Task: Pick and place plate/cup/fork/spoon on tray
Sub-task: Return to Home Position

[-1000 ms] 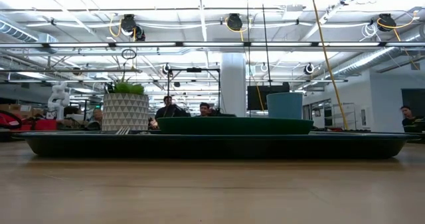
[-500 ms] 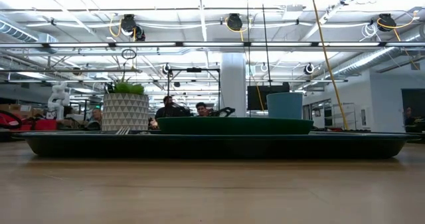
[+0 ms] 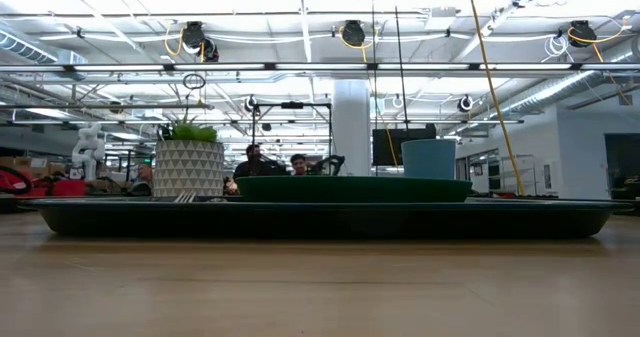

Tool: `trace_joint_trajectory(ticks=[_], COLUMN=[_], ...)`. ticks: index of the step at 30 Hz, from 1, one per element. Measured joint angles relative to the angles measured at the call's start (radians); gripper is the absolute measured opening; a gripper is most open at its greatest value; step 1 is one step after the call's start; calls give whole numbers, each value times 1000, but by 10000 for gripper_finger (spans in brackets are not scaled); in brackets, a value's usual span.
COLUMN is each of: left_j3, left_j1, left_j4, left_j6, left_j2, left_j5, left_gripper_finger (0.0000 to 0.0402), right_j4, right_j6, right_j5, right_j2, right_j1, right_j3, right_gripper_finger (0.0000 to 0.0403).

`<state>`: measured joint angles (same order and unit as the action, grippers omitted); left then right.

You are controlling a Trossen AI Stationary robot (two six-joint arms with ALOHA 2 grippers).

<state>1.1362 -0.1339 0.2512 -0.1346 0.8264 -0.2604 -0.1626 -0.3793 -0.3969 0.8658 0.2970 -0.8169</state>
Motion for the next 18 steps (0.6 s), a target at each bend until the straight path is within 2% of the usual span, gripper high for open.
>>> trace_joint_trajectory(ticks=[6, 11, 16, 18], left_j3=[0, 0, 0, 0], left_j1=[15, 30, 17, 17], left_j4=[4, 11, -19, -13], left_j6=[17, 125, -44, -51], left_j2=[-8, -9, -10, -4], left_j5=[0, -28, -27, -27], left_gripper_finger=[20, 20, 21, 21], right_j4=[-18, -87, -123, -119], right_j6=[-48, -6, -51, -51], right_j5=[0, -48, -50, -52], right_j2=[0, -15, -49, -56], right_j1=[-25, -36, -36, -39], right_j3=[0, 0, 0, 0], right_gripper_finger=[0, 0, 0, 0])
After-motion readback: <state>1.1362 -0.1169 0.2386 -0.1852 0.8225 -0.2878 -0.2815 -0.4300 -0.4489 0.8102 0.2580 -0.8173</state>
